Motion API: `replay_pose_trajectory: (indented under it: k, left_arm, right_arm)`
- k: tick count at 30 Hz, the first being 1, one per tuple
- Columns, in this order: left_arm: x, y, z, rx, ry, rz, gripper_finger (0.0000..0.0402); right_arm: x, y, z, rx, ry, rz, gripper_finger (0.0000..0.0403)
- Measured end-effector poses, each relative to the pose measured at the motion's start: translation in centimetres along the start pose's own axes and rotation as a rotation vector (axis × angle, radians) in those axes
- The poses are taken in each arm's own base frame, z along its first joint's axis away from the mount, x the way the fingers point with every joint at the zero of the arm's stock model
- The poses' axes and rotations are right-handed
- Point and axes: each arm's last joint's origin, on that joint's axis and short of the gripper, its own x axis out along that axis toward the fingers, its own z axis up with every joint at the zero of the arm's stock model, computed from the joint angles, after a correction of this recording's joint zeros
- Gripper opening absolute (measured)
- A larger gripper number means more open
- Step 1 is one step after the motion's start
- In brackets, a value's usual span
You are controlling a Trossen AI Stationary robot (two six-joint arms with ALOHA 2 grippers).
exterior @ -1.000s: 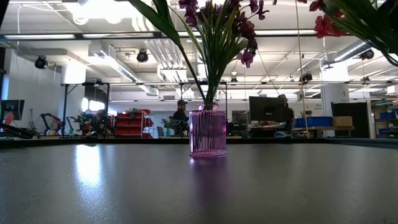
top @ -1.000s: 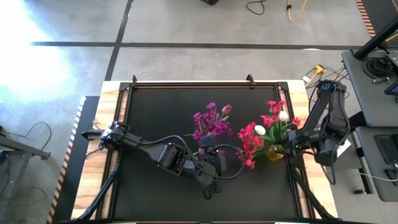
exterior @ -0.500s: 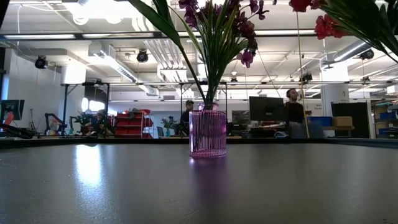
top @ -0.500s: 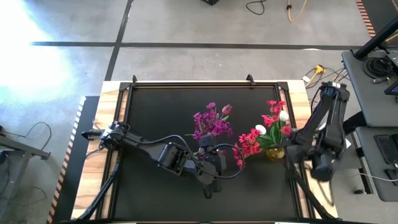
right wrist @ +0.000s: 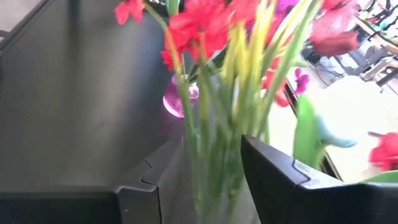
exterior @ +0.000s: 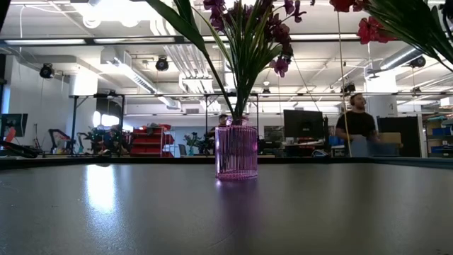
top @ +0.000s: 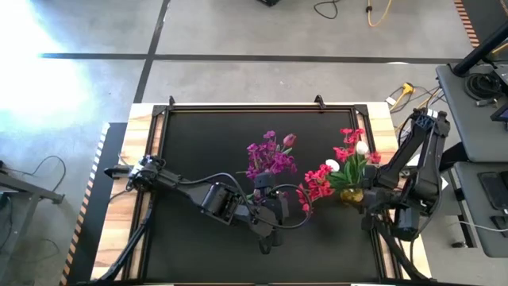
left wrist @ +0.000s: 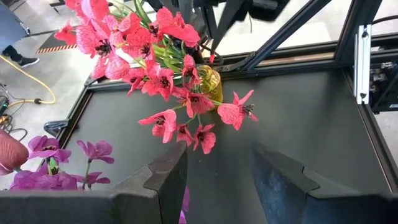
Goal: Sort flowers into vase by color
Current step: Put the red flowers into the yellow vase
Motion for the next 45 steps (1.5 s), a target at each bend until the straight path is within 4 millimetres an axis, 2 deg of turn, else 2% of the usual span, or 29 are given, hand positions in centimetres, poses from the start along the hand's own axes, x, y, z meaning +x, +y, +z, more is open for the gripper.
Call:
replay_pose_trajectory:
  k: [4,9,14,18,25,26,33,40,45]
  left_arm:
    - [0.0,0.0,0.0,0.001,0.001,0.0,0.0157]
    - [0.1,0.1,0.0,0.001,0.003,0.002,0.0157]
    - [0.1,0.1,0.0,-0.002,0.003,0.003,0.0157]
    - [0.1,0.1,0.0,-0.006,0.004,0.003,0.0157]
    - [0.1,0.1,0.0,-0.01,0.003,0.003,0.0157]
    - [0.1,0.1,0.0,-0.01,0.004,0.003,0.0157]
    - [0.1,0.1,-0.1,-0.018,0.009,0.004,0.0157]
    - [0.1,0.1,-0.2,-0.01,0.022,0.006,0.0157]
    - [0.1,0.1,-0.2,-0.01,0.022,0.006,0.0157]
  right_arm:
    - [-0.4,-0.7,0.4,-0.028,0.01,-0.019,0.0163]
    - [0.6,-0.6,-0.4,-0.038,0.026,-0.066,0.0168]
    - [1.1,-0.6,-0.7,-0.013,0.038,-0.088,0.0156]
    - [1.2,-0.7,-0.6,-0.003,0.042,-0.095,0.0125]
    - [1.5,-0.8,-0.8,-0.001,0.064,-0.097,0.0023]
    - [1.5,-0.8,-0.8,-0.002,0.064,-0.097,0.0018]
    - [1.0,-1.6,-0.9,0.038,0.09,-0.053,0.0014]
    - [0.4,-3.4,-2.0,0.188,0.2,-0.045,0.0014]
    - [0.3,-3.7,-2.4,0.231,0.229,-0.039,0.0013]
